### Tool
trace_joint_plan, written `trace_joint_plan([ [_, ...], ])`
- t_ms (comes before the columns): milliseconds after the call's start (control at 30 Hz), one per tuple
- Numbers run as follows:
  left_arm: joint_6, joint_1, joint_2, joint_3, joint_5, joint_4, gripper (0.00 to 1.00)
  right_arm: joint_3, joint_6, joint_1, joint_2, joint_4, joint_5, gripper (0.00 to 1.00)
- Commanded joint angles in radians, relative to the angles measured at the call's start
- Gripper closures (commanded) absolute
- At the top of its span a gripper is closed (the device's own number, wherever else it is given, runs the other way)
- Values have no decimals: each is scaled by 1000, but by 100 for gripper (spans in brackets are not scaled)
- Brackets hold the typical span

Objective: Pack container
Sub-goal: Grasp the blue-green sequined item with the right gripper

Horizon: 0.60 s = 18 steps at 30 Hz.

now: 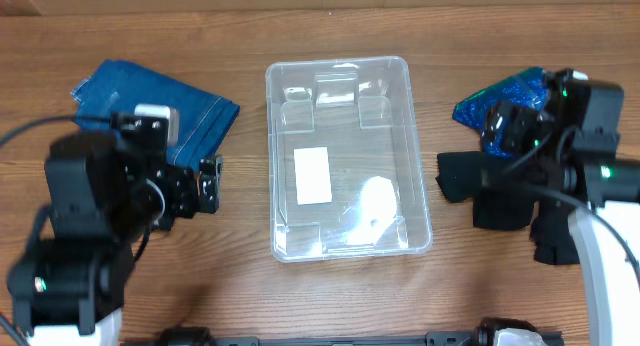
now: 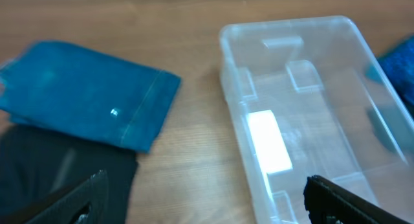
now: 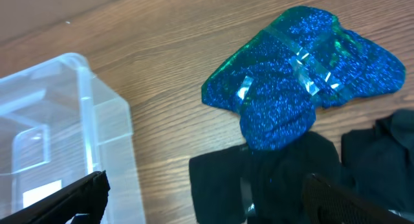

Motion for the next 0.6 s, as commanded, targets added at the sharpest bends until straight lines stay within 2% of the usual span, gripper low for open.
trace_joint_plan([
  [0,58,7,101,182,65,-89,0,50,-20,-87,93,55,-48,0],
  [133,19,7,195,277,-16,-144,0,50,35,-267,217,125,-169,0],
  [267,13,7,246,278,-18,-145,0,50,40,-388,351,179,-262,0],
  [567,13,7,269,278,-19,-129,0,50,189,-425,613,270,-310,0],
])
